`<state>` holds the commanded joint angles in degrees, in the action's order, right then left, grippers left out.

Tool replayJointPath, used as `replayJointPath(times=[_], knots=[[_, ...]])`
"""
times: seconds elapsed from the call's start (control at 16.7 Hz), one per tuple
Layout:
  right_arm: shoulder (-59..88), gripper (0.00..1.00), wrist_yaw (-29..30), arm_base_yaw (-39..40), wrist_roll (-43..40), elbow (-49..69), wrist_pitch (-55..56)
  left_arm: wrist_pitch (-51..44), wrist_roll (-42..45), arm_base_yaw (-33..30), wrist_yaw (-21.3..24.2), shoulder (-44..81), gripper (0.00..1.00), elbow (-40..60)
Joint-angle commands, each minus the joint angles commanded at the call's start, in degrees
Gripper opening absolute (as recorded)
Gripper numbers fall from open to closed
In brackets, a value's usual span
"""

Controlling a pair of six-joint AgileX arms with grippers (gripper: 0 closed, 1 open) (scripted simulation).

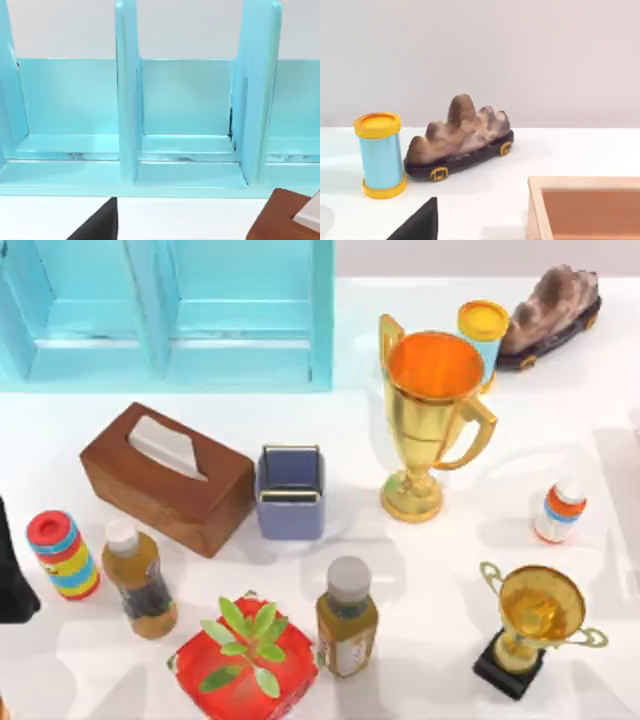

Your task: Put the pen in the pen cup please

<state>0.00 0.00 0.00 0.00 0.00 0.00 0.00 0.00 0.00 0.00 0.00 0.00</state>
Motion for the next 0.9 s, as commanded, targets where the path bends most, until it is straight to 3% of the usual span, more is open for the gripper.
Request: replayJointPath(times=[0.18,0.42,0.9], knots=[[0.0,1.0,0.0,0.0,0.0,0.0,0.0,-0.21,-0.06,0.55,0.2,0.55,1.0,0.57],[0.0,1.0,0.0,0.0,0.0,0.0,0.0,-2.88,-0.78,6.99,3.23,8.69,1.0,8.94],[0.0,1.0,0.0,0.0,0.0,0.0,0.0,-17.16,-4.4,24.33,17.33,51.03,1.0,48.06]])
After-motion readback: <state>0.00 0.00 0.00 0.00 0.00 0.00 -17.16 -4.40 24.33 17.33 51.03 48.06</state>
